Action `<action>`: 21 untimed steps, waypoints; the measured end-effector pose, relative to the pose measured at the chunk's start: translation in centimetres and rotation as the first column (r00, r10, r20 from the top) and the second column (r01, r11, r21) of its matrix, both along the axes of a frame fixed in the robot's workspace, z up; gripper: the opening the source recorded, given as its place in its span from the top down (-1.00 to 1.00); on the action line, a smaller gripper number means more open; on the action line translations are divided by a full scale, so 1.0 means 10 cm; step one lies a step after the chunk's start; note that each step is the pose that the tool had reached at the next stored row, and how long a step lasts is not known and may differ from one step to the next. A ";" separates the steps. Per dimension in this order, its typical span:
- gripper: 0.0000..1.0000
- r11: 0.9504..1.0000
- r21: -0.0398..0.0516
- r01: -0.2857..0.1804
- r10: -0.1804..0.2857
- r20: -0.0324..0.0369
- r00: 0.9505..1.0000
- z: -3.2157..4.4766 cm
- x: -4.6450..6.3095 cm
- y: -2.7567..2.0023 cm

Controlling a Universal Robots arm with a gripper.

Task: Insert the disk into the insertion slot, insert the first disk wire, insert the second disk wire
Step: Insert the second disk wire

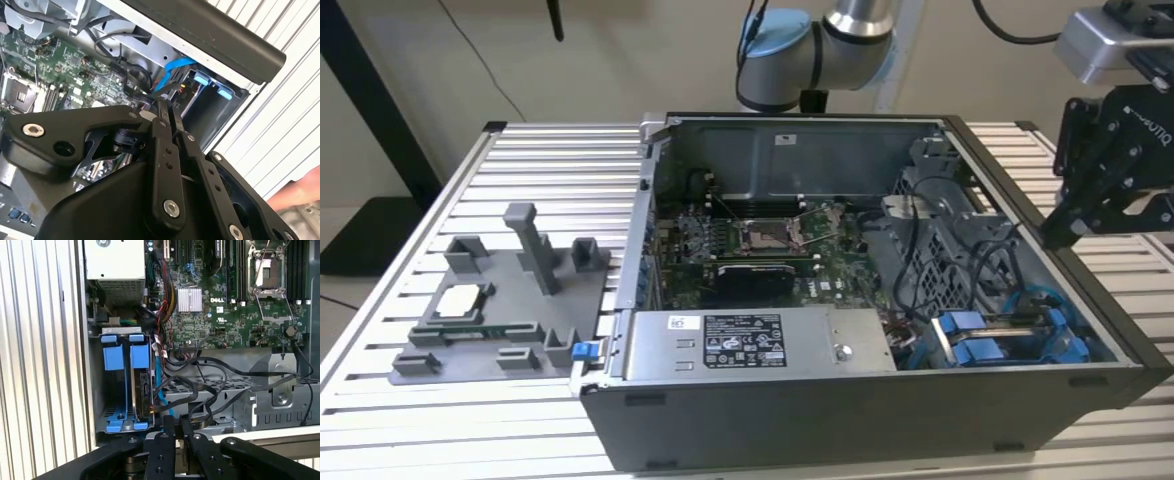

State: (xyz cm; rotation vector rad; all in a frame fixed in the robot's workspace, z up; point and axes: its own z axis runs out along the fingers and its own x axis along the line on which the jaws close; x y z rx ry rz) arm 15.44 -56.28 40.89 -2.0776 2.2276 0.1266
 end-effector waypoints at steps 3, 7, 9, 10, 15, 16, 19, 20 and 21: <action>1.00 1.000 0.001 0.000 0.000 0.000 1.000 0.028 -0.03 0.000; 1.00 1.000 0.004 0.000 0.000 0.000 1.000 0.031 -0.07 -0.003; 1.00 1.000 0.006 0.000 0.000 0.000 1.000 0.031 -0.09 -0.006; 1.00 1.000 0.006 0.000 0.000 0.000 1.000 0.031 -0.10 -0.008; 1.00 1.000 0.008 0.000 0.000 0.000 1.000 0.032 -0.14 -0.016; 1.00 1.000 0.008 0.000 0.000 0.000 1.000 0.032 -0.15 -0.017; 1.00 1.000 0.009 0.000 0.000 0.000 1.000 0.033 -0.18 -0.021; 1.00 1.000 0.010 0.000 0.000 0.000 1.000 0.032 -0.18 -0.022; 1.00 1.000 0.010 0.000 0.000 0.000 1.000 0.032 -0.19 -0.022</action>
